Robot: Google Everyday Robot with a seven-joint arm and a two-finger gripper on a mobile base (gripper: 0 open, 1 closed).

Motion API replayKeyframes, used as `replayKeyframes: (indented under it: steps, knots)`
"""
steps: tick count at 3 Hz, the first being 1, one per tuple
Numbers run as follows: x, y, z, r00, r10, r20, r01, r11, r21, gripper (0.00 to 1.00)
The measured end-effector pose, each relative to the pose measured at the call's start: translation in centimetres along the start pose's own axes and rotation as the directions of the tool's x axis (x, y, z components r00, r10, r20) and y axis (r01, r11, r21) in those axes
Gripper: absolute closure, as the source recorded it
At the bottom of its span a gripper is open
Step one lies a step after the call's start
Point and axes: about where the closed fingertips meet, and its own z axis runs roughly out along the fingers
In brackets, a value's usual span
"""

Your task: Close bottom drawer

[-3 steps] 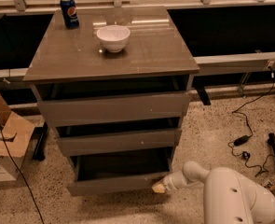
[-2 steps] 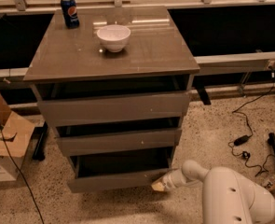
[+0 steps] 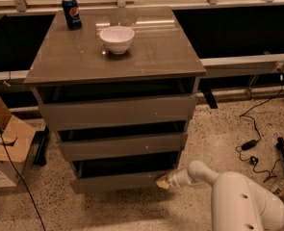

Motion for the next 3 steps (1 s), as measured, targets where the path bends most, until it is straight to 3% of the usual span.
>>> replayKeyframes:
  steps: [1, 2, 3]
  knots:
    - [-1.03, -0.32, -0.31, 1.000, -0.021, 0.019, 0.021, 0.9996, 0.021, 0.06]
    - [-1.03, -0.32, -0.30, 1.000, -0.021, 0.019, 0.021, 0.9996, 0.021, 0.00]
    - [-1.03, -0.32, -0.30, 1.000, -0.021, 0.019, 0.021, 0.9996, 0.021, 0.00]
